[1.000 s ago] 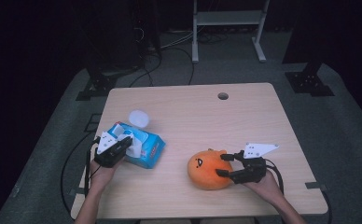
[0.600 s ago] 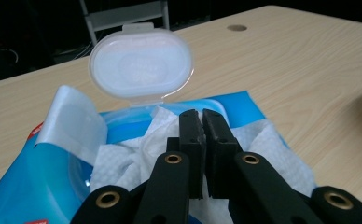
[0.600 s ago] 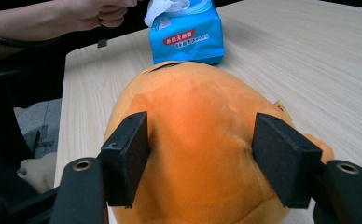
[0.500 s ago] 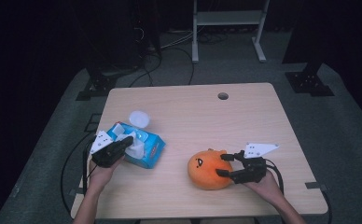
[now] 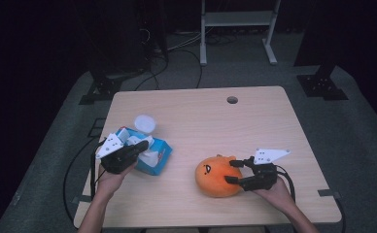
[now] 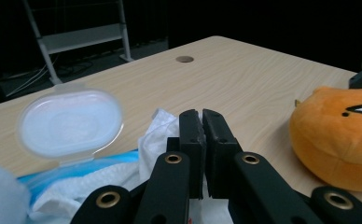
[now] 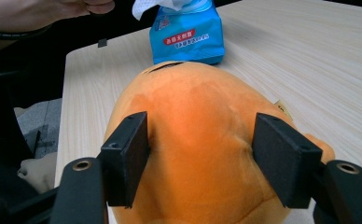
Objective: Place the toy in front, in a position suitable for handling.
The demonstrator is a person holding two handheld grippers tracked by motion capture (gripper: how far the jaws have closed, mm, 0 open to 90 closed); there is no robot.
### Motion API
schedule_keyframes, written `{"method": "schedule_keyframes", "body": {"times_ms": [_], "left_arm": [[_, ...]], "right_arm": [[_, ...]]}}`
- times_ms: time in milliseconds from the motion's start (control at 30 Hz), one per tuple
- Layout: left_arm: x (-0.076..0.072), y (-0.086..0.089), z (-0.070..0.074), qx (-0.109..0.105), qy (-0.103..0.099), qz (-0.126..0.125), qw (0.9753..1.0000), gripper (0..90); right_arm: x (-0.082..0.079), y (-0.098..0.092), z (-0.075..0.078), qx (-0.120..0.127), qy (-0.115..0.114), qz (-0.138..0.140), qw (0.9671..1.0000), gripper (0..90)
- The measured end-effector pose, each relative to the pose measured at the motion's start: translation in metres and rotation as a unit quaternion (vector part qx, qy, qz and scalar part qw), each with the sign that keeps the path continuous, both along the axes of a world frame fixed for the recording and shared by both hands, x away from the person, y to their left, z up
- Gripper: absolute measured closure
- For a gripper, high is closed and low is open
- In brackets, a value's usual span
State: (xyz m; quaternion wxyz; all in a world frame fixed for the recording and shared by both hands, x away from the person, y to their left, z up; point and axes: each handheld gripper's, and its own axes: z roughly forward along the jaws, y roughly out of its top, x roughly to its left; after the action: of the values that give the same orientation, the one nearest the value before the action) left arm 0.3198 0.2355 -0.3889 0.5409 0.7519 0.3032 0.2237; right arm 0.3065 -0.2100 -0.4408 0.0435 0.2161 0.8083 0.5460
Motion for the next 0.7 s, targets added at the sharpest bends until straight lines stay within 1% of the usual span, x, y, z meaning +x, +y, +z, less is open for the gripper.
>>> {"method": "schedule_keyframes", "body": {"times_ms": [67, 100, 167, 200, 233, 267, 367, 433, 567, 700], "left_arm": [[-0.001, -0.004, 0.003, 0.002, -0.004, -0.005, 1.0, 87.0], [-0.002, -0.005, 0.005, 0.0, -0.005, -0.009, 0.9999, 87.0], [-0.003, -0.007, 0.01, -0.018, -0.007, -0.024, 0.9995, 87.0], [-0.006, -0.011, 0.015, -0.023, -0.013, -0.032, 0.9991, 87.0], [-0.006, -0.011, 0.015, -0.023, -0.013, -0.032, 0.9991, 87.0], [-0.007, -0.014, 0.019, -0.027, -0.015, -0.041, 0.9987, 87.0], [-0.01, -0.022, 0.025, -0.03, -0.017, -0.056, 0.9978, 87.0], [-0.012, -0.031, 0.028, -0.032, -0.018, -0.073, 0.9967, 87.0], [-0.016, -0.052, 0.031, -0.03, -0.022, -0.106, 0.9937, 86.9], [-0.02, -0.08, 0.028, -0.03, -0.017, -0.144, 0.989, 86.9]], "right_arm": [[0.0, 0.0, 0.0, 0.0, 0.0, 0.0, 1.0, 35.4], [0.0, 0.0, 0.0, -0.001, 0.0, 0.0, 1.0, 35.4], [0.0, 0.0, 0.0, -0.001, 0.0, 0.0, 1.0, 35.5], [0.0, 0.001, -0.001, 0.0, 0.002, 0.001, 1.0, 35.6], [0.0, 0.001, -0.001, 0.0, 0.002, 0.001, 1.0, 35.6], [0.001, 0.001, -0.001, 0.0, 0.003, 0.001, 1.0, 35.6], [0.001, 0.003, -0.001, 0.001, 0.003, 0.003, 1.0, 35.7], [0.001, 0.004, -0.001, 0.0, 0.003, 0.003, 1.0, 35.7], [0.0, 0.007, -0.001, 0.0, 0.003, 0.006, 1.0, 35.8], [0.0, 0.007, 0.0, -0.002, 0.003, 0.006, 1.0, 35.7]]}}
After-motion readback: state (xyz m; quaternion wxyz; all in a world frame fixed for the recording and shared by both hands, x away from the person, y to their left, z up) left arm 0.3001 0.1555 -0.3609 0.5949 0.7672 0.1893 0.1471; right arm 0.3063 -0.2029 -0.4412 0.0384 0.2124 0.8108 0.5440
